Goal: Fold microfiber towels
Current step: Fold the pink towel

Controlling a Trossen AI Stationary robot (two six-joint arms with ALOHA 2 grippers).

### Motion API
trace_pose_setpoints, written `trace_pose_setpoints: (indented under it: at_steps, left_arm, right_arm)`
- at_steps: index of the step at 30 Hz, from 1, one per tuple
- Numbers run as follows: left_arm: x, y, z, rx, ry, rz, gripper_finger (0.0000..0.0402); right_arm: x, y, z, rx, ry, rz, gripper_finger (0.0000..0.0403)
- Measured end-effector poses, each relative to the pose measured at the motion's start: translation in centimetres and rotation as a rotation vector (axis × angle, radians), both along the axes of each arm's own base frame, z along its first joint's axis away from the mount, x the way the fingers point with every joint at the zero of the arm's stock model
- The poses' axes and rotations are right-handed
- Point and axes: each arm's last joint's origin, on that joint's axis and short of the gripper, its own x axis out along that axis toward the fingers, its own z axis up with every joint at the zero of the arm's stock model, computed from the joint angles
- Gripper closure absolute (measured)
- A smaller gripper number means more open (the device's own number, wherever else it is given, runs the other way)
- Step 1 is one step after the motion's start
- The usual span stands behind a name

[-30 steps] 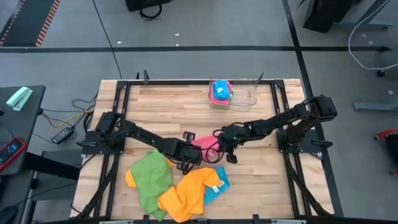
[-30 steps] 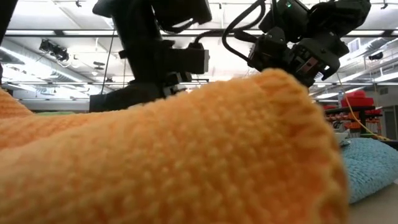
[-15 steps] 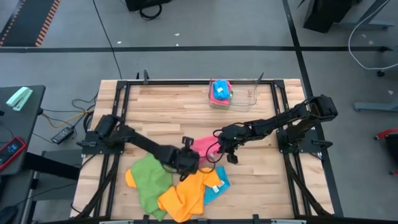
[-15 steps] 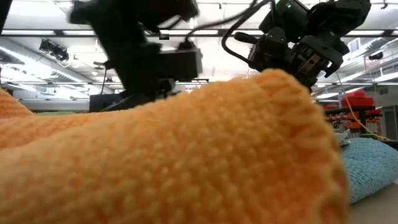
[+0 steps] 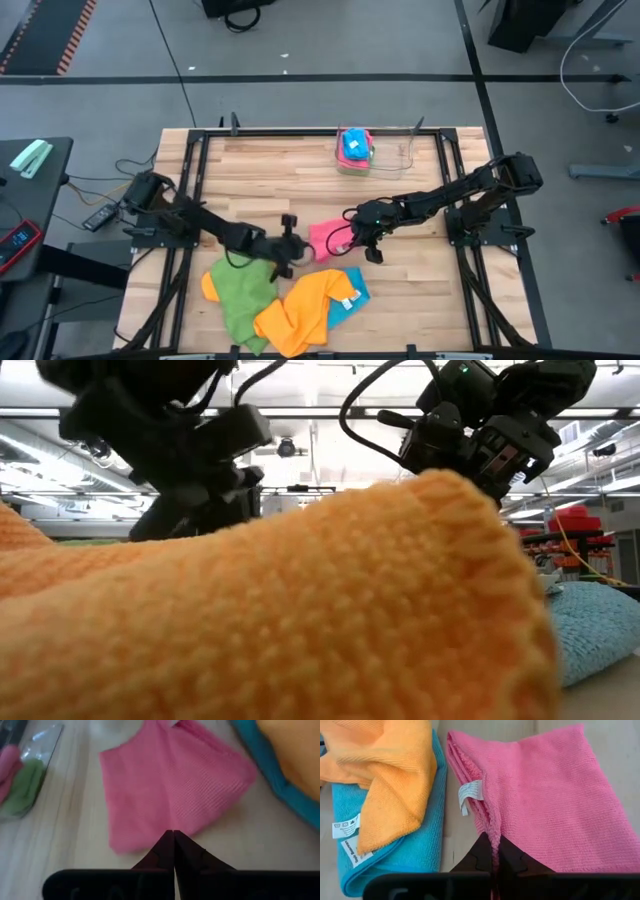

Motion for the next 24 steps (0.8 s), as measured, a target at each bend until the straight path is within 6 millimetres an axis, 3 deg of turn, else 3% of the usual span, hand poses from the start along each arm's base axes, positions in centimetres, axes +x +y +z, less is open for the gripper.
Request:
trace_pose_setpoints:
  at_steps: [5,9,19,24]
  left_arm:
    - [-1.1,2.5,0.0,-0.168,-0.202,-0.022,0.0385]
    - [-1.6,3.9,-0.7,-0.294,-0.263,0.023,0.0391]
    - [-0.6,1.8,-2.1,-0.362,-0.214,0.003,0.0378]
    - [0.2,1.6,-3.4,-0.362,-0.182,0.02,0.039]
  right_arm:
    - [0.0,0.0,0.0,0.0,-0.004,0.001,0.0395]
    - [0.1,0.0,0.1,0.003,-0.012,-0.002,0.0395]
    - [0.3,0.0,0.3,0.012,-0.035,-0.01,0.0395]
    - [0.2,0.0,0.2,0.02,-0.028,-0.019,0.0395]
